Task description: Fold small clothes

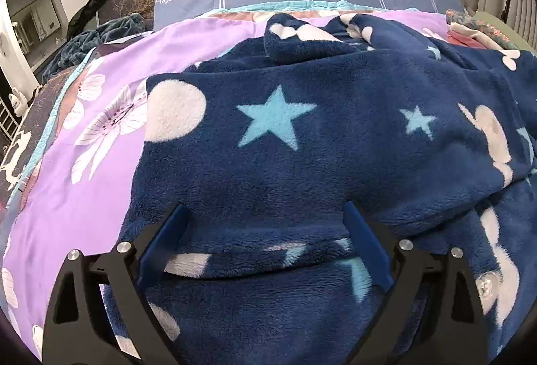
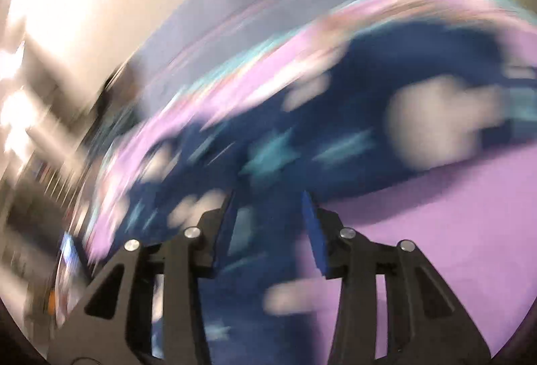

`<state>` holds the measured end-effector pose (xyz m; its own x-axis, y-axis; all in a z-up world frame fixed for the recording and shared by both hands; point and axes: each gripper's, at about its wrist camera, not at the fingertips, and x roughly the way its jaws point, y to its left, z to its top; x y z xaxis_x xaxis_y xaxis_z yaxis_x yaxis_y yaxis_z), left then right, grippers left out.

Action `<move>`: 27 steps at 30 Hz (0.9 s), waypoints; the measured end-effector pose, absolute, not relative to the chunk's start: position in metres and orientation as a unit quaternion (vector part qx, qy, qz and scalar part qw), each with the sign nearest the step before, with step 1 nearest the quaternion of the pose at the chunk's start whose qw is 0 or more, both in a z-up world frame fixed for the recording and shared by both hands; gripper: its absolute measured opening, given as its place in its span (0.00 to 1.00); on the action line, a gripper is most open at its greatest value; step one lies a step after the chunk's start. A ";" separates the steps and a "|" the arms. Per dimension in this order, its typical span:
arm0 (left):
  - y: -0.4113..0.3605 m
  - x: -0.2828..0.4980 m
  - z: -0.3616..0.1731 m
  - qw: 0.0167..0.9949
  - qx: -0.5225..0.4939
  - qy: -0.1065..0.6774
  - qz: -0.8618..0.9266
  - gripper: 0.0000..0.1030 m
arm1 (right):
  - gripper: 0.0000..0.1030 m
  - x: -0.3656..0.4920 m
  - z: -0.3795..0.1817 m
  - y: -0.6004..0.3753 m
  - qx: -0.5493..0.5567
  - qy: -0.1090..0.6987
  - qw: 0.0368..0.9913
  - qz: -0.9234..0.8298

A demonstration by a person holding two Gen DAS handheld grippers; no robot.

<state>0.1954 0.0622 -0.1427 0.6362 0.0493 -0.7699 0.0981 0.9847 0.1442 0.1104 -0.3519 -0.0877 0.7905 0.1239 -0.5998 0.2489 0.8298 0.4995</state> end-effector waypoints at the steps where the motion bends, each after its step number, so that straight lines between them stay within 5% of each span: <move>1: 0.063 0.196 -0.143 0.900 0.084 0.427 -0.015 0.92 | 0.39 0.098 -0.087 -0.377 0.308 0.307 0.898 -0.074; 9: 0.059 0.183 -0.098 0.923 0.006 0.374 -0.085 0.89 | 0.39 0.029 -0.133 -0.537 0.501 0.247 0.789 -0.256; 13: 0.038 0.188 -0.109 0.910 0.040 0.399 -0.108 0.68 | 0.47 0.042 -0.134 -0.558 0.510 0.212 0.791 -0.263; 15: 0.033 0.193 -0.137 0.895 0.050 0.432 -0.102 0.67 | 0.31 0.050 -0.137 -0.554 0.510 0.209 0.783 -0.287; 16: 0.032 0.190 -0.141 0.898 0.046 0.425 -0.101 0.67 | 0.11 0.054 -0.141 -0.552 0.525 0.208 0.775 -0.283; 19: 0.030 0.188 -0.138 0.901 0.047 0.421 -0.098 0.68 | 0.09 0.053 -0.142 -0.535 0.573 0.170 0.768 -0.230; 27: 0.033 0.187 -0.137 0.902 0.041 0.420 -0.096 0.72 | 0.09 0.117 -0.029 -0.360 0.395 0.157 0.905 0.013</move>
<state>0.1866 0.0327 -0.1373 0.6290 -0.1386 -0.7649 0.2077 0.9782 -0.0063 0.1166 -0.3599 -0.0285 0.9506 0.1478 -0.2731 0.0995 0.6882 0.7187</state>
